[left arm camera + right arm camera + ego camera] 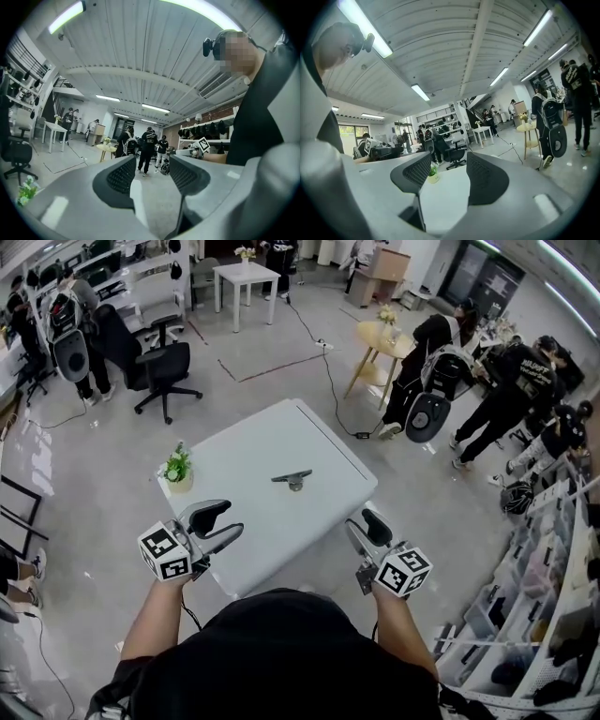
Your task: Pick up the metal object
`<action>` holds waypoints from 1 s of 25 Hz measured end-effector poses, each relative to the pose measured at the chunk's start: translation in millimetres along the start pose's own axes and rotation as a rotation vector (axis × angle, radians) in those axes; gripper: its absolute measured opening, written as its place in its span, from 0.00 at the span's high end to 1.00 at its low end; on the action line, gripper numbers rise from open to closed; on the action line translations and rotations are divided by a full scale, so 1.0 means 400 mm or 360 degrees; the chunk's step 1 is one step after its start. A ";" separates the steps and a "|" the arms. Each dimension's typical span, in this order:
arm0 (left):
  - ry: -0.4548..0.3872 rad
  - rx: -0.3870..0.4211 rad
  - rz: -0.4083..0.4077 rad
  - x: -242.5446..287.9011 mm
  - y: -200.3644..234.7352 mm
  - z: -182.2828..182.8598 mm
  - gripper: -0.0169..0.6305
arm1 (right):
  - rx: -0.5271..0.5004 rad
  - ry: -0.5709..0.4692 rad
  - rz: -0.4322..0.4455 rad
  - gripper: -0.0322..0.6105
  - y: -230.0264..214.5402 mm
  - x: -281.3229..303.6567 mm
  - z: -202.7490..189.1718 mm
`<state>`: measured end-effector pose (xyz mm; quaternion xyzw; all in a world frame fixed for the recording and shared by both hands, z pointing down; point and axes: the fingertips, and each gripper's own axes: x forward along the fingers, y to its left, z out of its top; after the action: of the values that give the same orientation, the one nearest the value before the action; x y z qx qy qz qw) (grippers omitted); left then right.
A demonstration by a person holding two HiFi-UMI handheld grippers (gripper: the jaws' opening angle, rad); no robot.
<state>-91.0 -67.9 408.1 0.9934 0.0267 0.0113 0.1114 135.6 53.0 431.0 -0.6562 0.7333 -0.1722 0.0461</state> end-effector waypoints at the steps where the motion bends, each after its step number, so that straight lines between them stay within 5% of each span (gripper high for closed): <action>1: -0.0009 -0.0005 0.0007 -0.005 0.004 -0.002 0.62 | -0.0001 0.0002 0.0000 0.56 -0.001 0.005 0.002; 25: 0.0074 -0.0054 0.0222 0.062 0.155 -0.020 0.62 | -0.0091 0.0130 0.0056 0.58 -0.171 0.207 0.008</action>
<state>-63.5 -125.1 430.2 0.9902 -0.0403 0.0425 0.1266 190.1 -33.9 462.5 -0.6368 0.7505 -0.1769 0.0003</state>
